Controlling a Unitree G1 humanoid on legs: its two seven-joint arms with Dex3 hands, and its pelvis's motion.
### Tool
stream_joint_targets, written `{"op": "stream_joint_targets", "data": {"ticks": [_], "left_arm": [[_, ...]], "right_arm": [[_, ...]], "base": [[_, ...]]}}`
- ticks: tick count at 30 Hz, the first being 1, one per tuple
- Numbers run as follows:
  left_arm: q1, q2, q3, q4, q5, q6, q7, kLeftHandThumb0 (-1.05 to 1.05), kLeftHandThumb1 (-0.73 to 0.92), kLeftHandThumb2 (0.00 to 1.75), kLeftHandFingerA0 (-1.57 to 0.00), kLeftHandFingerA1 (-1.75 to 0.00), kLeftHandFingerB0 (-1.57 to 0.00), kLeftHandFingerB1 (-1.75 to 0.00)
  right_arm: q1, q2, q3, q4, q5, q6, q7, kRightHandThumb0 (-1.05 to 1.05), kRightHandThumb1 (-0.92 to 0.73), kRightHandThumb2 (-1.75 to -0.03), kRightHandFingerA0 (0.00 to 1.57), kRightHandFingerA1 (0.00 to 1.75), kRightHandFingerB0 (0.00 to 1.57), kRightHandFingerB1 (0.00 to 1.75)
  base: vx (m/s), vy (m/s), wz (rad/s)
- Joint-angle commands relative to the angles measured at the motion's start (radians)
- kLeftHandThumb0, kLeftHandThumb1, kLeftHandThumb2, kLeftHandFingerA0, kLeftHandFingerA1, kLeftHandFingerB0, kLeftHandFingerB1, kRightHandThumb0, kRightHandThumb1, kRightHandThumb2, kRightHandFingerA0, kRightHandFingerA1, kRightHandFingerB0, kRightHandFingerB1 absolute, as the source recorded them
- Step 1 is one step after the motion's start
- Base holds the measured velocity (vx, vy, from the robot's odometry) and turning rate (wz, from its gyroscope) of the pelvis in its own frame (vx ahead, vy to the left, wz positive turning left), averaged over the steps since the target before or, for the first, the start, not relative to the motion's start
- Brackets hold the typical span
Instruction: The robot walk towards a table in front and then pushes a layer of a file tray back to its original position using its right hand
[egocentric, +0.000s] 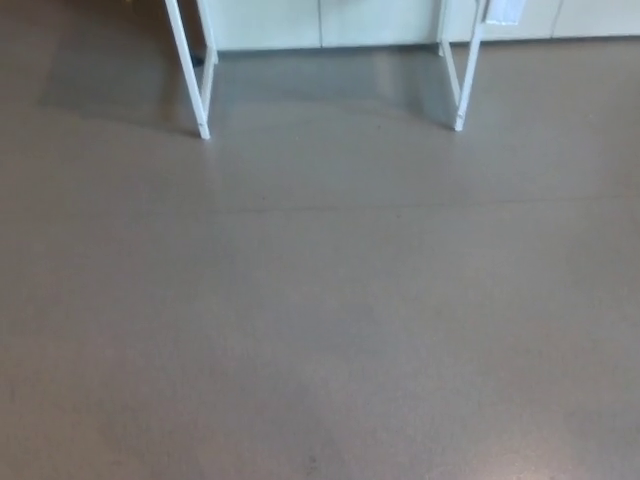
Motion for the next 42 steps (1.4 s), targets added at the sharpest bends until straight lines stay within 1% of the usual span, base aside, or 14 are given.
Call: {"op": "stream_joint_targets", "data": {"ticks": [1,8,13,17,18,19,20,26,28,30,31,32,38,42], "left_arm": [[0.012,0.014,0.000,0.009,-0.001,0.003,-0.013,-0.03,0.51,0.91,-0.29,-0.56,-0.19,-0.50],[0.004,0.018,0.003,0.021,0.000,0.003,-0.014,-0.06,0.51,0.91,-0.29,-0.55,-0.19,-0.50],[-0.011,0.025,-0.001,0.030,0.006,0.004,-0.011,-0.07,0.50,0.91,-0.30,-0.56,-0.21,-0.51],[-0.030,0.031,-0.004,0.032,0.009,0.005,-0.009,-0.06,0.51,0.91,-0.31,-0.57,-0.21,-0.51],[-0.031,0.031,-0.004,0.029,0.011,0.013,-0.002,-0.06,0.51,0.91,-0.31,-0.56,-0.20,-0.50],[-0.030,0.030,-0.003,0.026,0.010,0.015,-0.001,-0.06,0.51,0.91,-0.31,-0.56,-0.21,-0.51],[-0.031,0.030,-0.003,0.036,0.011,0.003,-0.004,-0.06,0.51,0.91,-0.33,-0.57,-0.21,-0.51],[-0.056,0.035,0.001,0.036,0.008,0.012,-0.002,-0.07,0.51,0.91,-0.30,-0.56,-0.19,-0.50],[-0.062,0.028,0.005,0.042,0.009,0.007,0.005,-0.04,0.53,0.93,-0.26,-0.55,-0.15,-0.49],[-0.070,0.005,0.012,0.044,0.020,-0.006,0.047,-0.01,0.52,0.93,-0.24,-0.54,-0.16,-0.50],[-0.070,-0.006,0.016,0.045,0.024,-0.018,0.064,0.02,0.53,0.94,-0.19,-0.53,-0.15,-0.49],[-0.071,-0.018,0.024,0.046,0.020,-0.019,0.077,0.04,0.75,0.63,-0.24,-0.40,-0.20,-0.34],[-0.071,-0.051,0.041,0.072,0.046,-0.071,0.126,0.01,0.75,0.61,-0.20,-0.38,-0.16,-0.31],[-0.057,-0.041,0.020,0.061,0.091,-0.088,0.153,-0.01,0.73,0.61,-0.20,-0.38,-0.17,-0.32]], "right_arm": [[-0.005,-0.004,-0.003,0.025,0.008,-0.043,0.008,-0.28,-0.39,-0.56,0.72,0.50,0.62,0.46],[-0.018,-0.002,-0.001,0.052,0.018,-0.062,0.018,-0.23,-0.39,-0.55,0.71,0.51,0.61,0.47],[-0.035,-0.007,0.002,0.077,0.002,-0.078,0.011,-0.27,-0.39,-0.55,0.74,0.50,0.63,0.46],[-0.038,-0.005,0.000,0.061,0.013,-0.065,0.015,-0.26,-0.40,-0.55,0.72,0.50,0.62,0.46],[-0.026,-0.003,0.000,0.031,0.014,-0.037,0.006,-0.27,-0.39,-0.55,0.72,0.49,0.62,0.46],[-0.021,0.002,0.000,0.030,0.009,-0.066,0.002,-0.26,-0.39,-0.55,0.73,0.50,0.63,0.46],[-0.016,0.002,0.000,0.014,0.013,-0.047,0.003,-0.25,-0.39,-0.55,0.73,0.50,0.62,0.46],[-0.073,-0.004,0.003,0.095,0.004,-0.085,0.012,-0.28,-0.39,-0.56,0.72,0.50,0.62,0.47],[-0.081,-0.007,0.003,0.107,0.004,-0.086,0.010,-0.29,-0.39,-0.56,0.71,0.51,0.61,0.47],[-0.091,-0.011,0.005,0.119,-0.003,-0.097,0.003,-0.30,-0.39,-0.56,0.72,0.51,0.61,0.47],[-0.093,-0.010,0.004,0.125,0.000,-0.104,0.006,-0.29,-0.39,-0.56,0.72,0.51,0.61,0.47],[-0.096,-0.011,0.005,0.130,-0.002,-0.108,0.004,-0.28,-0.39,-0.56,0.72,0.51,0.61,0.47],[-0.091,-0.015,0.015,0.157,-0.033,-0.162,-0.026,-0.31,-0.39,-0.57,0.70,0.50,0.62,0.47],[-0.068,-0.019,0.033,0.132,-0.094,-0.187,-0.101,-0.37,-0.37,-0.60,0.69,0.48,0.66,0.48]], "base": [[-0.08,0.063,-0.17],[0.06,0.158,-0.20],[0.10,0.210,-0.17],[0.17,0.049,0.05],[0.21,-0.031,0.16],[0.22,-0.059,0.10],[0.23,-0.090,0.09],[0.26,-0.193,0.24],[0.26,-0.391,0.45],[0.28,-0.122,0.15],[0.28,-0.074,0.04],[0.29,-0.005,-0.02],[0.27,0.123,-0.17],[0.37,0.292,-0.36]]}}
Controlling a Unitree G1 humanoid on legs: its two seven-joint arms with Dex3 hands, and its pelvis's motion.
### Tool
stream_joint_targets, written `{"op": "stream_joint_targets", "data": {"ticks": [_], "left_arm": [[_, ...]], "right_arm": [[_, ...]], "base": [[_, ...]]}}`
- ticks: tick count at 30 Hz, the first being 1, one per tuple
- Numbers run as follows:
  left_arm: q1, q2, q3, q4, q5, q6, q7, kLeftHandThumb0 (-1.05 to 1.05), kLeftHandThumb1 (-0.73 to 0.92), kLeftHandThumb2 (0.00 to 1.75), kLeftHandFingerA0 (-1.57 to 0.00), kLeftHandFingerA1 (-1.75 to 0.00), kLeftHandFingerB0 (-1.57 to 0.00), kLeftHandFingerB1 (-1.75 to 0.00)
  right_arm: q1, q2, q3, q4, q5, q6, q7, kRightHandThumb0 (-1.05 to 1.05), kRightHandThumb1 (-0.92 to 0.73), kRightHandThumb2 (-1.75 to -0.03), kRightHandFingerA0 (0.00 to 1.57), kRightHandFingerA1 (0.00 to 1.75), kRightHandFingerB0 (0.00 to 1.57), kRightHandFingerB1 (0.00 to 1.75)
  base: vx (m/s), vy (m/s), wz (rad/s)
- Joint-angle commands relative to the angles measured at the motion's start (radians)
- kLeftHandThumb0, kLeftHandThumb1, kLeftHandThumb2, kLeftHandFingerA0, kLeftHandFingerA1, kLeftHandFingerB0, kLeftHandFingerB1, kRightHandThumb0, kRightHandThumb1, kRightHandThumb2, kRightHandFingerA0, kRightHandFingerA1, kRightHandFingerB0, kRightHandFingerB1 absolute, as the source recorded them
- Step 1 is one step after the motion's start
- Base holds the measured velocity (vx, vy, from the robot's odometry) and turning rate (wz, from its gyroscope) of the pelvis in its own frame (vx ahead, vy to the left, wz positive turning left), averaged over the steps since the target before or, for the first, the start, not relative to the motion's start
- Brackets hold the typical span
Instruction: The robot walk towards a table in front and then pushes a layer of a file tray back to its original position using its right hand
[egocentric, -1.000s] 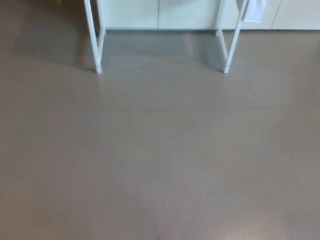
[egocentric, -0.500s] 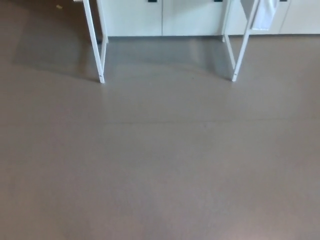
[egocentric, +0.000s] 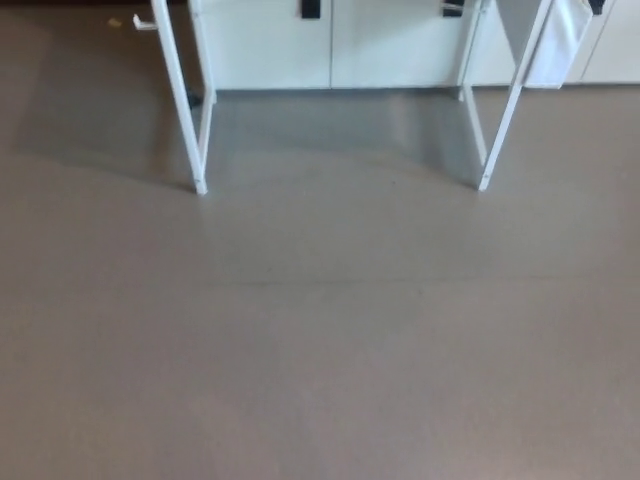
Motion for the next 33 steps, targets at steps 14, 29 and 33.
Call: {"op": "stream_joint_targets", "data": {"ticks": [14,29,33], "left_arm": [[0.026,0.021,-0.023,-0.024,0.070,-0.032,0.068,0.00,0.71,0.61,-0.23,-0.38,-0.16,-0.32],[0.037,0.020,-0.019,-0.034,0.059,-0.019,0.048,0.01,0.72,0.60,-0.23,-0.38,-0.14,-0.31],[0.040,0.026,-0.020,-0.031,0.053,-0.016,0.037,0.00,0.72,0.60,-0.24,-0.38,-0.15,-0.30]], "right_arm": [[0.048,-0.005,0.014,-0.057,-0.052,-0.019,-0.107,-0.26,-0.40,-0.52,0.68,0.43,0.66,0.42],[0.062,-0.007,0.029,-0.045,-0.061,-0.051,-0.111,-0.37,-0.37,-0.60,0.67,0.49,0.64,0.48],[0.068,-0.005,0.030,-0.047,-0.054,-0.046,-0.105,-0.35,-0.37,-0.59,0.67,0.48,0.65,0.48]], "base": [[0.33,0.008,0.01],[0.38,0.037,0.03],[0.39,0.247,-0.24]]}}
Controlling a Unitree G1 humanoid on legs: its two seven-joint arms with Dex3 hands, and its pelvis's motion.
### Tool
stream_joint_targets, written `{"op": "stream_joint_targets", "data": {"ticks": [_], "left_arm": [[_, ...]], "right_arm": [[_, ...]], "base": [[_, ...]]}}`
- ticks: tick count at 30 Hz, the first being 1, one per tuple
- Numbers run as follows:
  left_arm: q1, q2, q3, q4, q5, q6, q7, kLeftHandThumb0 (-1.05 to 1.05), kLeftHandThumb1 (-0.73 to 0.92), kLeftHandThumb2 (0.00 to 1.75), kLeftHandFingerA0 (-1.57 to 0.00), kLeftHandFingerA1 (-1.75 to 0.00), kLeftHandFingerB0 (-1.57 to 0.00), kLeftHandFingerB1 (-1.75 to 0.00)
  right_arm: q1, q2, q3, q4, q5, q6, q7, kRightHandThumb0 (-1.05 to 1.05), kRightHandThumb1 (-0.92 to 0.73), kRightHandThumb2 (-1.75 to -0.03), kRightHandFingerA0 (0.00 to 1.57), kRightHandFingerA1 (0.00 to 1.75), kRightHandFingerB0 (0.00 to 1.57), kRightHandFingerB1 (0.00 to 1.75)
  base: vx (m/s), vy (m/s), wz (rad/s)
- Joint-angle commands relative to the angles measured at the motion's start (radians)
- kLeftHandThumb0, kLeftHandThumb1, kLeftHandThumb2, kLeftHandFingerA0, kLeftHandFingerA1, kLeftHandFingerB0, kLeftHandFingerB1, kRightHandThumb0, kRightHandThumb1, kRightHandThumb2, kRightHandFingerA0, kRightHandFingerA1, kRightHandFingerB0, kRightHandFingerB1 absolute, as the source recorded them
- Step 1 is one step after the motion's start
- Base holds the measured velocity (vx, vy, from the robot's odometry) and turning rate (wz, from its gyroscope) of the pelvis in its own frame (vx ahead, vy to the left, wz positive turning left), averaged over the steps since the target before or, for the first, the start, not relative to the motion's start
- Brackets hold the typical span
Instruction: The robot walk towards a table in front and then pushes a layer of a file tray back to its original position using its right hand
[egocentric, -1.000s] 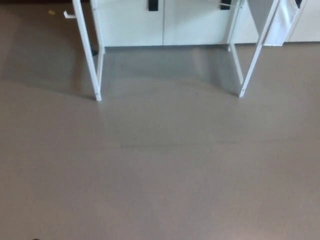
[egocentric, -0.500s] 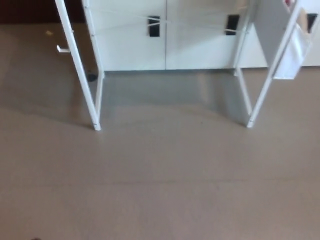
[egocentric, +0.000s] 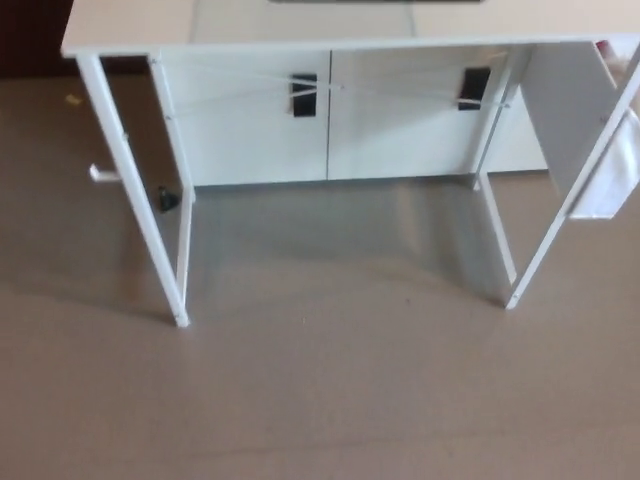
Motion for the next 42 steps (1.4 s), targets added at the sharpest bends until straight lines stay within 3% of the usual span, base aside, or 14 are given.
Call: {"op": "stream_joint_targets", "data": {"ticks": [1,4,7,18,25,31,42], "left_arm": [[0.013,0.010,0.001,0.003,-0.005,0.006,-0.011,0.00,0.72,0.60,-0.24,-0.38,-0.15,-0.30],[0.013,0.007,0.004,-0.002,-0.008,0.015,-0.006,0.00,0.72,0.60,-0.25,-0.38,-0.16,-0.30],[0.015,0.008,0.002,-0.003,-0.007,0.017,-0.008,0.00,0.73,0.61,-0.25,-0.38,-0.15,-0.30],[0.007,0.012,-0.001,0.014,-0.008,0.009,-0.020,0.00,0.73,0.61,-0.25,-0.39,-0.15,-0.30],[0.016,0.015,-0.004,0.009,0.000,0.004,-0.024,-0.02,0.73,0.60,-0.26,-0.39,-0.16,-0.31],[0.018,0.017,-0.009,0.009,0.004,0.005,-0.021,-0.01,0.73,0.62,-0.26,-0.40,-0.17,-0.32],[0.010,0.020,-0.016,0.011,0.007,0.012,-0.013,-0.03,0.72,0.62,-0.26,-0.39,-0.18,-0.32]], "right_arm": [[0.013,-0.005,-0.002,0.002,0.007,-0.006,0.001,-0.35,-0.38,-0.59,0.67,0.48,0.65,0.48],[0.016,-0.005,-0.001,0.002,0.014,-0.008,0.014,-0.27,-0.42,-0.53,0.67,0.43,0.65,0.42],[0.009,-0.004,-0.001,0.021,0.008,-0.011,0.005,-0.37,-0.37,-0.59,0.68,0.48,0.65,0.48],[0.001,-0.013,0.004,0.062,-0.004,-0.059,0.001,-0.37,-0.37,-0.60,0.68,0.48,0.65,0.48],[0.000,-0.014,0.010,0.065,-0.012,-0.046,-0.009,-0.36,-0.37,-0.59,0.69,0.48,0.66,0.47],[-0.006,-0.021,0.019,0.110,-0.028,-0.106,-0.010,-0.39,-0.38,-0.61,0.68,0.49,0.65,0.48],[0.010,-0.016,0.023,0.063,-0.024,-0.069,-0.023,-0.37,-0.38,-0.60,0.69,0.48,0.65,0.47]], "base": [[0.31,0.118,-0.03],[0.26,0.068,0.12],[0.22,-0.018,0.10],[0.24,-0.137,0.02],[0.08,0.089,-0.11],[0.15,0.119,0.03],[0.17,-0.002,0.08]]}}
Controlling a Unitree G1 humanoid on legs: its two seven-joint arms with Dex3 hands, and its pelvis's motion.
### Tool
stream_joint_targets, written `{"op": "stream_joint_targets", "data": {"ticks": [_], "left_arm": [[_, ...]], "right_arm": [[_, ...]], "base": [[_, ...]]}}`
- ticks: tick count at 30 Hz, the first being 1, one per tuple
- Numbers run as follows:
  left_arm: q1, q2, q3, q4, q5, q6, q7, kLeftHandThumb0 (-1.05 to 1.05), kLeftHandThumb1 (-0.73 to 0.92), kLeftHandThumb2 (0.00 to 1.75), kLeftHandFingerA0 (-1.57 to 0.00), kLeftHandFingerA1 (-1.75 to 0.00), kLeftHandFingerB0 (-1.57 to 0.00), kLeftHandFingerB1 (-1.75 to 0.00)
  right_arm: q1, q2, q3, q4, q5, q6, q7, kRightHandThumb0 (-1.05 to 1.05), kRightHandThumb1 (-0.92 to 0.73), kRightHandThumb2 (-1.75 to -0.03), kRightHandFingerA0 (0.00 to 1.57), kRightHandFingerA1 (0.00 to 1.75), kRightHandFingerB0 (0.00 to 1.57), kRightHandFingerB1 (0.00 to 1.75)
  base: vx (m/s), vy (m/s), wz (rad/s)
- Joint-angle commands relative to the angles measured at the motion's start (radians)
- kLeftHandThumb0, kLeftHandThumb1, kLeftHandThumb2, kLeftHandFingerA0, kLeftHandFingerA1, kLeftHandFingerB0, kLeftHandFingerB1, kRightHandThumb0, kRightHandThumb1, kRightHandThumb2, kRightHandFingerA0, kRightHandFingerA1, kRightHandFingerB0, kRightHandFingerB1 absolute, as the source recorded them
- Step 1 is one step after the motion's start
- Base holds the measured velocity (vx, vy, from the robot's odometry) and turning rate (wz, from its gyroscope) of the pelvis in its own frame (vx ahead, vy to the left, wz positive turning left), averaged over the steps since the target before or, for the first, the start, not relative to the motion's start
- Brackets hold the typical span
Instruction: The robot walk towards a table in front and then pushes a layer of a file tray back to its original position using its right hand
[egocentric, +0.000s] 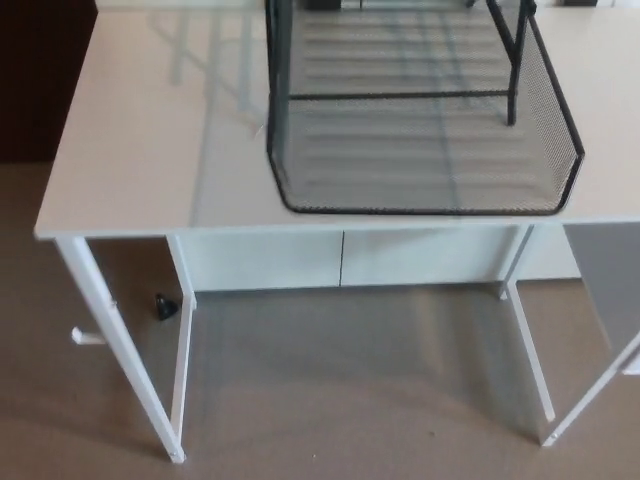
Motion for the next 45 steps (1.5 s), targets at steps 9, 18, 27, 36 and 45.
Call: {"op": "stream_joint_targets", "data": {"ticks": [9,18,27,36,45], "left_arm": [[-0.003,0.008,-0.004,-0.014,-0.003,0.012,-0.003,-0.03,0.72,0.62,-0.27,-0.40,-0.17,-0.33],[-0.016,0.009,-0.001,-0.015,-0.009,0.024,0.000,-0.01,0.52,0.92,-0.20,-0.53,-0.11,-0.48],[-0.012,0.013,-0.003,-0.019,-0.006,0.028,0.000,-0.01,0.52,0.92,-0.22,-0.54,-0.11,-0.48],[-0.016,0.016,-0.007,-0.016,0.003,0.022,0.003,0.00,0.53,0.92,-0.23,-0.54,-0.12,-0.48],[-0.010,0.034,-0.023,-0.023,0.011,0.032,-0.015,-0.01,0.53,0.93,-0.23,-0.54,-0.10,-0.47]], "right_arm": [[-0.028,-0.017,-0.007,0.039,0.007,-0.037,-0.006,-0.38,-0.37,-0.60,0.69,0.48,0.67,0.48],[-0.026,-0.019,-0.002,0.017,0.001,-0.027,-0.017,-0.38,-0.37,-0.60,0.69,0.49,0.67,0.48],[-0.006,-0.023,0.004,-0.021,-0.008,-0.010,-0.019,-0.39,-0.38,-0.61,0.68,0.49,0.66,0.48],[-0.011,-0.016,0.002,-0.023,0.008,-0.010,-0.007,-0.37,-0.38,-0.60,0.68,0.48,0.67,0.48],[-0.019,-0.018,0.006,-0.001,-0.004,-0.021,-0.021,-0.38,-0.37,-0.61,0.69,0.49,0.67,0.48]], "base": [[0.20,0.019,-0.02],[0.22,0.178,-0.16],[0.08,-0.028,0.06],[0.09,-0.155,-0.01],[0.03,0.101,-0.03]]}}
